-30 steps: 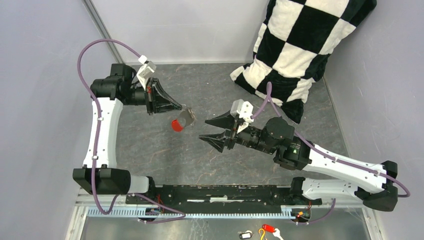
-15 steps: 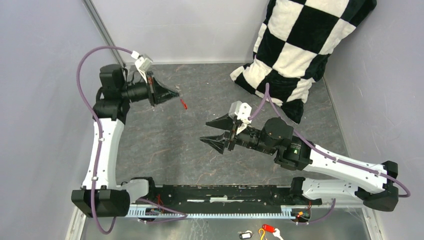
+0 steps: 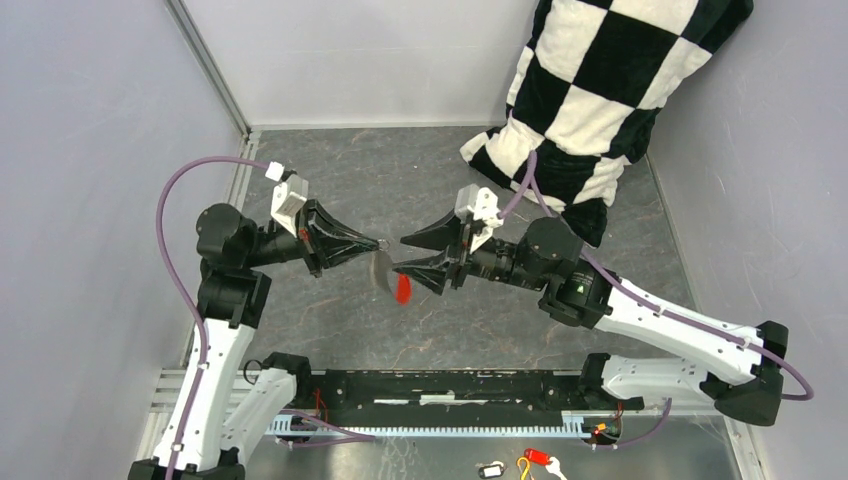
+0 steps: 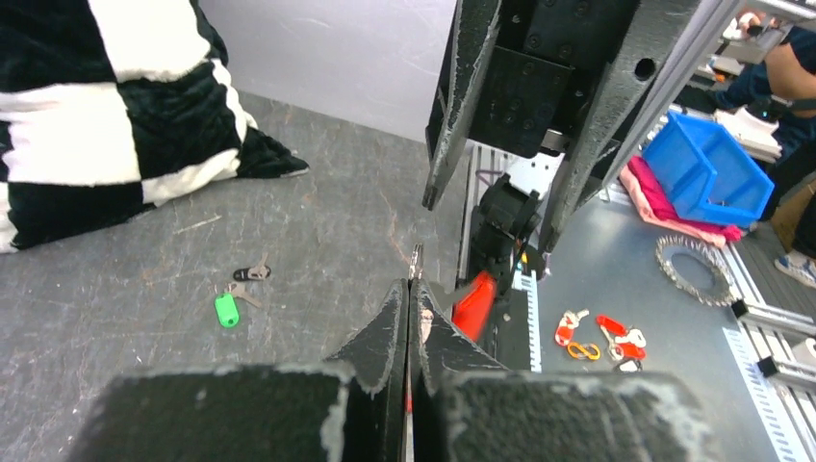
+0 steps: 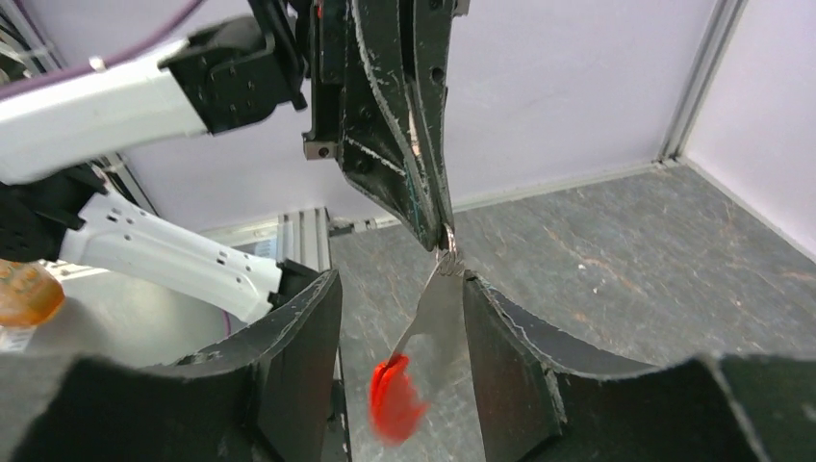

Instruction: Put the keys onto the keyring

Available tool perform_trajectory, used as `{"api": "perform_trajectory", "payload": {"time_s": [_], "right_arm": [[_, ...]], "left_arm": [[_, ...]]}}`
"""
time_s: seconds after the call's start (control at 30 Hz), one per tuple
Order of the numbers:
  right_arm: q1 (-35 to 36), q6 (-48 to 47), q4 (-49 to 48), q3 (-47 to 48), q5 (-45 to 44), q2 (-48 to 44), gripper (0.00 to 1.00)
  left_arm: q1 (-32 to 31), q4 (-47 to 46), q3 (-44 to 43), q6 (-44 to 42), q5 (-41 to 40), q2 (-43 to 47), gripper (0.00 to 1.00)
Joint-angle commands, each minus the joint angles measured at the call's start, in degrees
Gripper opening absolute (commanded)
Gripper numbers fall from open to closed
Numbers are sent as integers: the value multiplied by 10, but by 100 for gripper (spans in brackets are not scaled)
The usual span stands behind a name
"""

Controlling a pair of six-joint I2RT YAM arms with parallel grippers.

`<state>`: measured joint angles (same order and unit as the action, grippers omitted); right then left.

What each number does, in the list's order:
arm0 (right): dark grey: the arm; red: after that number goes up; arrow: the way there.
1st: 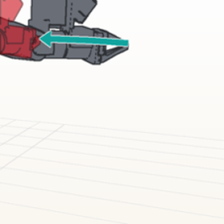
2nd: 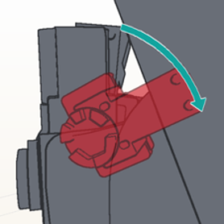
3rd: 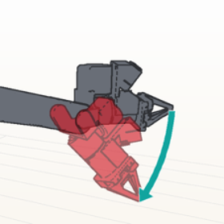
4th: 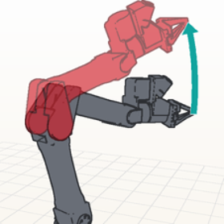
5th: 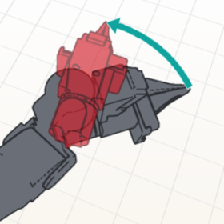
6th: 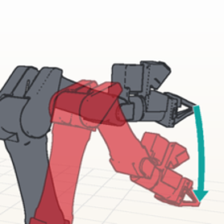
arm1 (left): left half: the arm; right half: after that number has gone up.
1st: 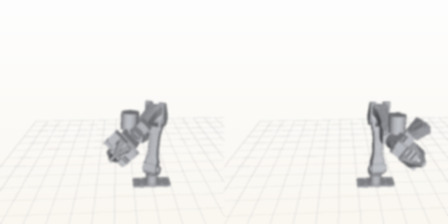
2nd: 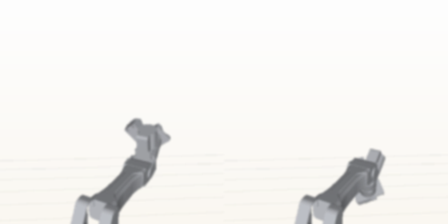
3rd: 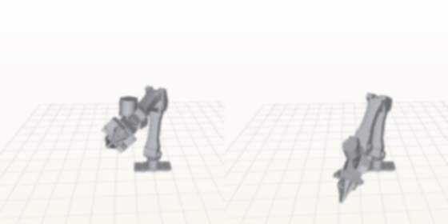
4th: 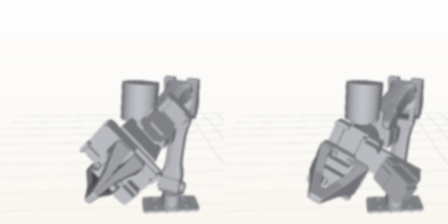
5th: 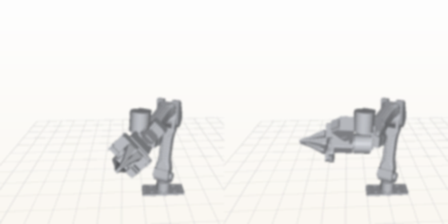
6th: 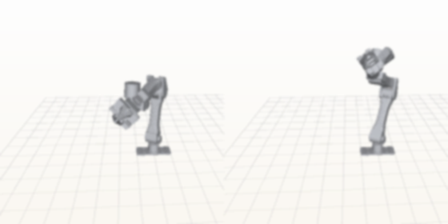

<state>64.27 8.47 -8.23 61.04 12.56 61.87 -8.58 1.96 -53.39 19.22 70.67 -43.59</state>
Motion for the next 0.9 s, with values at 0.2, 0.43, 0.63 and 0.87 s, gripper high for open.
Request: {"api": "perform_trajectory", "payload": {"time_s": [0.2, 0.43, 0.63, 0.87], "right_arm": [[-22, 102, -158, -66, 93, -34, 55], [-35, 91, -155, -47, 99, -14, 54], [-36, 124, -199, -50, 139, -3, 51], [-35, 134, -216, -48, 126, 9, 51]], "left_arm": [[-38, -134, 21, 143, -77, 45, 2], [-51, -158, 37, 152, -85, 68, 2], [-52, -167, 43, 175, -110, 76, 2], [-53, -158, 55, 180, -143, 87, 2]]}}
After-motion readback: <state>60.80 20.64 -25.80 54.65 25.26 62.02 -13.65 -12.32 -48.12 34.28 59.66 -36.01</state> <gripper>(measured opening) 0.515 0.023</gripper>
